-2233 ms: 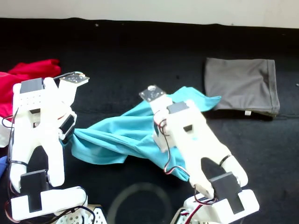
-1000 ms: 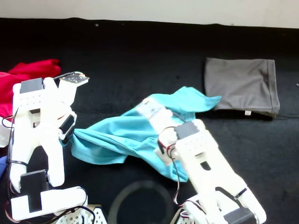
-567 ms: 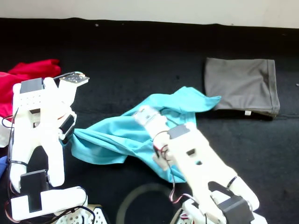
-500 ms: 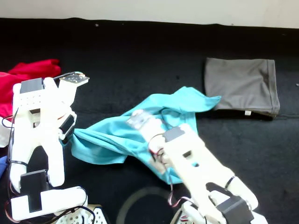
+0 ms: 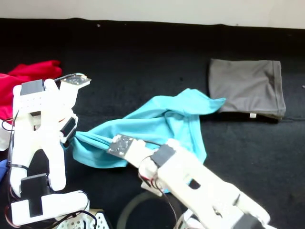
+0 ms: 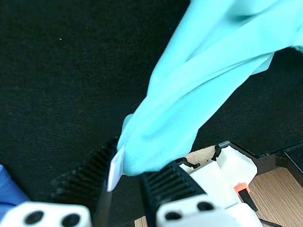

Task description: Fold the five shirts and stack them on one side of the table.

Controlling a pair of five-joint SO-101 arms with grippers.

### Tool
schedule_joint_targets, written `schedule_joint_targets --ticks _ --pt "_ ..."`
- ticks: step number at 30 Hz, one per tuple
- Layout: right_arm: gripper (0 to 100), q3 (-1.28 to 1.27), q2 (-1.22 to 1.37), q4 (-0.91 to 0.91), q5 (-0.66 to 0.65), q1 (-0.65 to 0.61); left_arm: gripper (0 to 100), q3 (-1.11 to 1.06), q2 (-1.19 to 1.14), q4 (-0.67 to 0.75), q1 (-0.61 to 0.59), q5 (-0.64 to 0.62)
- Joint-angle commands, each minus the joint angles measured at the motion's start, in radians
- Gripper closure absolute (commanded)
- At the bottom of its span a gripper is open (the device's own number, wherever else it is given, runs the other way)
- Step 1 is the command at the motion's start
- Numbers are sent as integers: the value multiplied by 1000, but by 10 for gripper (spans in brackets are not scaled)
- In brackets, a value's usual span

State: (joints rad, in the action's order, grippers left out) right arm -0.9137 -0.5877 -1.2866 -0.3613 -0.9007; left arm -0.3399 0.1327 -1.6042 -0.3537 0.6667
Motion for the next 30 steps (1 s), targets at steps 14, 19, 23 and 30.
schedule_joint_targets --ticks 14,19,23,30 --pt "840 -243 -229 259 -8 271 992 4 5 8 -10 -3" --pt "840 -303 -229 288 -11 248 992 4 5 8 -10 -3" --pt "840 -297 -237 205 -14 107 992 2 5 8 -10 -5" --pt "840 -294 -240 151 -12 -197 992 2 5 2 -10 -5"
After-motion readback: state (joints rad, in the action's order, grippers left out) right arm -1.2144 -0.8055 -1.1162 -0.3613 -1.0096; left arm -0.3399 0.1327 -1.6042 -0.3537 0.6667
